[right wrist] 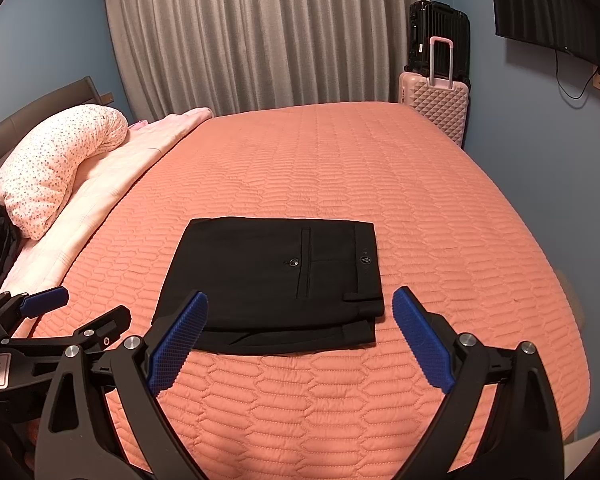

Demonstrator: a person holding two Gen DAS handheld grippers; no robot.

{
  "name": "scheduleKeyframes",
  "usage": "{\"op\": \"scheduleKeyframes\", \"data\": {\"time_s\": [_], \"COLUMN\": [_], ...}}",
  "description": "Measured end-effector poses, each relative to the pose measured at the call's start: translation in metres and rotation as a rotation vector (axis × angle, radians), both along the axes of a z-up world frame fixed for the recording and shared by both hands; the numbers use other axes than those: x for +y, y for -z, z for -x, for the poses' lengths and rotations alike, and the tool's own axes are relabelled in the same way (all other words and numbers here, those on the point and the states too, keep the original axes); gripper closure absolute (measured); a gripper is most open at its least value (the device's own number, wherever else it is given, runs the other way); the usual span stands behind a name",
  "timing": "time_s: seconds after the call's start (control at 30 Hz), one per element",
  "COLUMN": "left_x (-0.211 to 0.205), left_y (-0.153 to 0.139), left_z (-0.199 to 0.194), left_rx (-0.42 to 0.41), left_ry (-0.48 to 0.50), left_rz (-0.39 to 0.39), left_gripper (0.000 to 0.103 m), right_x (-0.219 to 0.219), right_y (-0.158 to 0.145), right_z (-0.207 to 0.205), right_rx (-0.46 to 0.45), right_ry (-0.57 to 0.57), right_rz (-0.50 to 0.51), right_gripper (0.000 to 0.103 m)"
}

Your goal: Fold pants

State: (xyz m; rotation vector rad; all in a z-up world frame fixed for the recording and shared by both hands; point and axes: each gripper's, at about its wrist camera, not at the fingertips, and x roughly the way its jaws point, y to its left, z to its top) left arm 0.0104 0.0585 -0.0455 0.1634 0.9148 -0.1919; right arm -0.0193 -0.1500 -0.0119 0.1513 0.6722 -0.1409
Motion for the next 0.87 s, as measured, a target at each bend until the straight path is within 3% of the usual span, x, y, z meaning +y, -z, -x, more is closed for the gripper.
{"op": "scheduleKeyframes", "data": {"time_s": [0.6,0.87], "left_x": [-0.0076,-0.0087], "left_y": [-0.0006,-0.0011], "left_z": [0.0073,0.005], "left_rx": [-0.05,-0.022], "left_ry": [0.012,0.002], "left_rz": [-0.045,-0.029], "left_gripper": [0.017,0.017], "right_x": [0.0002,0.0007], "right_y": [0.0003,0.0007], "right_z": [-0.0008,0.0002], "right_rx": [0.002,0.0], "right_ry": [-0.001,0.0], "right_rz": [-0.001,-0.005], "right_gripper": [0.011,0.011]}}
